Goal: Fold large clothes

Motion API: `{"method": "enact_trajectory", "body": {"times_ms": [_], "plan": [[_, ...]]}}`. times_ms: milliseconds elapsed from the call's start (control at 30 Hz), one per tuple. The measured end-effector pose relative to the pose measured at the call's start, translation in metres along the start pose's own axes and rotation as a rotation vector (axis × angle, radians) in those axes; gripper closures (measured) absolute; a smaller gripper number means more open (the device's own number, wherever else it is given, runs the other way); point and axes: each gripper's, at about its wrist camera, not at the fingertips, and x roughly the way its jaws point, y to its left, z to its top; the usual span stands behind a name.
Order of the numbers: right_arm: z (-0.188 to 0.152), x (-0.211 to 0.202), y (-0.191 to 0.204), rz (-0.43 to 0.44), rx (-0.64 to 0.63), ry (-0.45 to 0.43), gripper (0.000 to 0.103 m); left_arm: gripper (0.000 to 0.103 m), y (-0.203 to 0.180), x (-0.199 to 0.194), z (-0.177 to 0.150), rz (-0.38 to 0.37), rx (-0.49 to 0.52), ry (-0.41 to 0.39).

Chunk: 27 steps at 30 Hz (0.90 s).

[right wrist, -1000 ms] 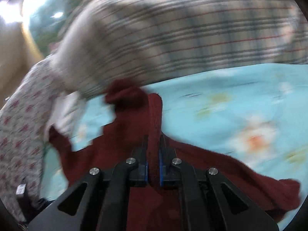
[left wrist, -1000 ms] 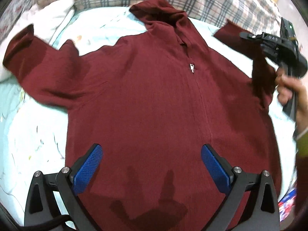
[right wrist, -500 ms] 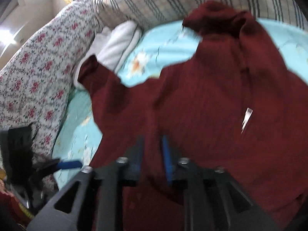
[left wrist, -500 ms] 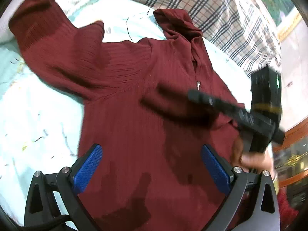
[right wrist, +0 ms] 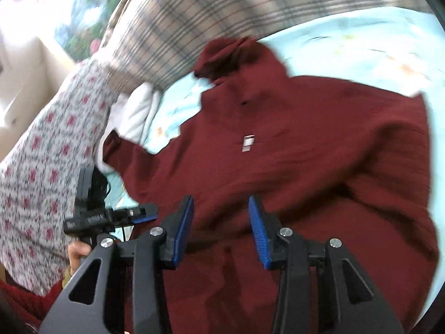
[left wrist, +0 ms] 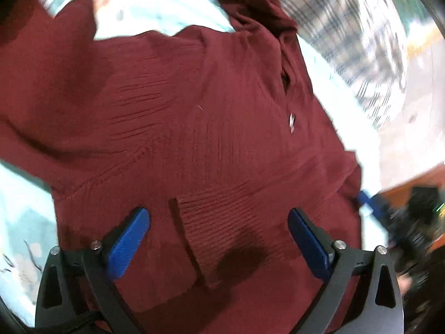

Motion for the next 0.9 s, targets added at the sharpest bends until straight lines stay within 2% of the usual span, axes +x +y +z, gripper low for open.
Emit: {"method": "enact_trajectory", "body": {"times_ms": [33, 67, 100, 167, 233, 300, 367, 467, 567, 600, 667, 867, 900], "plan": [[-0.001, -0.008, -0.005, -0.012, 0.019, -0.014, 0.061, 0.011, -0.011, 0.002, -0.003, 0.049, 0.065, 0.000], [-0.001, -0.013, -0.009, -0.020, 0.031, -0.027, 0.061, 0.023, -0.016, 0.005, -0.007, 0.082, 0.114, 0.005], [-0.002, -0.020, -0.012, -0.027, 0.044, -0.042, 0.061, 0.029, -0.024, 0.008, -0.011, 0.126, 0.170, 0.007], [-0.002, -0.032, -0.017, -0.034, 0.070, -0.074, 0.061, 0.078, -0.037, 0.012, -0.016, 0.196, 0.269, -0.006], [-0.002, -0.041, -0.020, -0.045, 0.081, -0.098, 0.061, 0.098, -0.042, 0.010, -0.015, 0.208, 0.300, -0.020], [0.000, -0.050, -0.026, -0.063, 0.089, -0.122, 0.061, 0.099, -0.040, -0.006, -0.005, 0.213, 0.295, -0.087], [0.003, -0.064, -0.036, -0.108, 0.107, -0.157, 0.061, 0.101, -0.034, -0.024, 0.011, 0.253, 0.276, -0.175], [0.010, -0.082, -0.058, -0.198, 0.153, -0.192, 0.061, 0.101, -0.010, -0.040, 0.041, 0.302, 0.200, -0.242], [0.020, -0.083, -0.084, -0.284, 0.198, -0.183, 0.060, 0.101, 0.010, -0.039, 0.058, 0.300, 0.144, -0.233], [0.025, -0.078, -0.093, -0.307, 0.210, -0.160, 0.057, 0.101, 0.014, -0.038, 0.060, 0.292, 0.130, -0.229], [0.032, -0.067, -0.105, -0.323, 0.223, -0.125, 0.053, 0.101, 0.018, -0.035, 0.059, 0.289, 0.121, -0.223], [0.049, -0.008, -0.125, -0.348, 0.192, 0.042, 0.053, 0.101, 0.022, -0.031, 0.057, 0.282, 0.097, -0.196], [0.050, -0.001, -0.126, -0.353, 0.174, 0.061, 0.079, 0.101, 0.020, -0.031, 0.056, 0.279, 0.099, -0.192]]}}
